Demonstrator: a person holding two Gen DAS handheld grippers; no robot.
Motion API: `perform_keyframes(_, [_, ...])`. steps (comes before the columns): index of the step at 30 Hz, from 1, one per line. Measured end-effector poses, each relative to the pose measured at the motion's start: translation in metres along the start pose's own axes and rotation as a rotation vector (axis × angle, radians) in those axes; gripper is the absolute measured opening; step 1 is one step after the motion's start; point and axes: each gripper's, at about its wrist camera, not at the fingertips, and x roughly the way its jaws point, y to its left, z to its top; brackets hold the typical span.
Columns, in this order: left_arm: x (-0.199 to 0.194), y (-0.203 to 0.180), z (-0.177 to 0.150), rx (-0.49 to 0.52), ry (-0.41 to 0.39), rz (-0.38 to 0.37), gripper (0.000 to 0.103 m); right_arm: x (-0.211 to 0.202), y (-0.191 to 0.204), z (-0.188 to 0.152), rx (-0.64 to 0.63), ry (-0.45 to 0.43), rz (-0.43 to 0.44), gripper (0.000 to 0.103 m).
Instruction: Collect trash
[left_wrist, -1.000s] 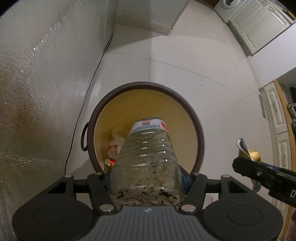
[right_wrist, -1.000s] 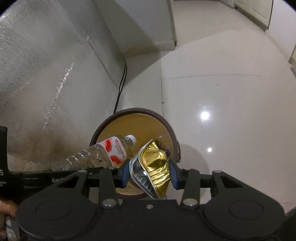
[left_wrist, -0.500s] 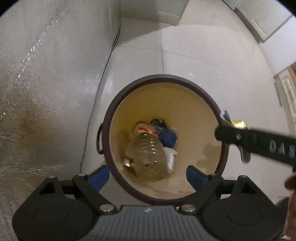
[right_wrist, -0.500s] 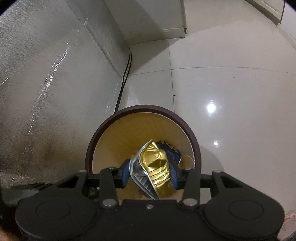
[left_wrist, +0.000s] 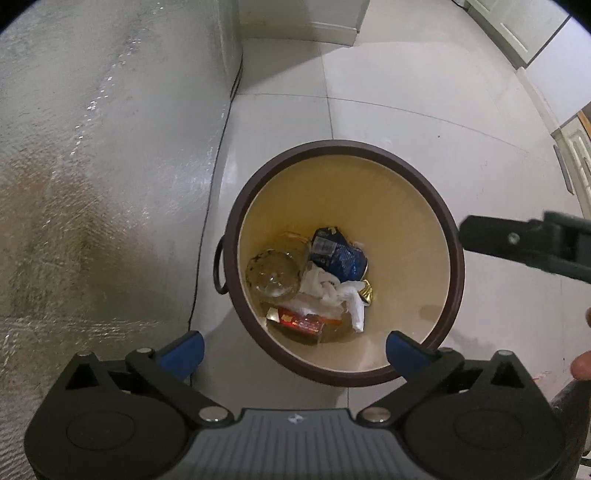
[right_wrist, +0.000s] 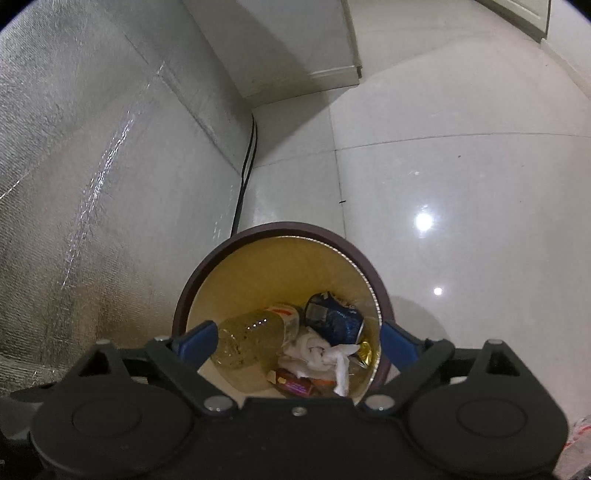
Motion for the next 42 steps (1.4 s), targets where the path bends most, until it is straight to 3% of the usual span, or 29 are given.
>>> perform_keyframes(11, [-0.027,0.003,-0.004,0.0,-0.018,0.034,0.103,-0.023,0.003,-0.009,-0.046,0.007,-0.047,0.103])
perform_keyframes(21, [-0.088,-0.004,-0.016,0.016,-0.096,0.035,0.103,-0.07,0.014,-0.012,-0.041,-0.01,-0.013,0.103])
perform_keyframes(42, [-0.271,-0.024,-0.084,0.091,-0.307,0.035,0.103,-0.269,0.059,-0.052,-0.101,-0.225,-0.058,0.103])
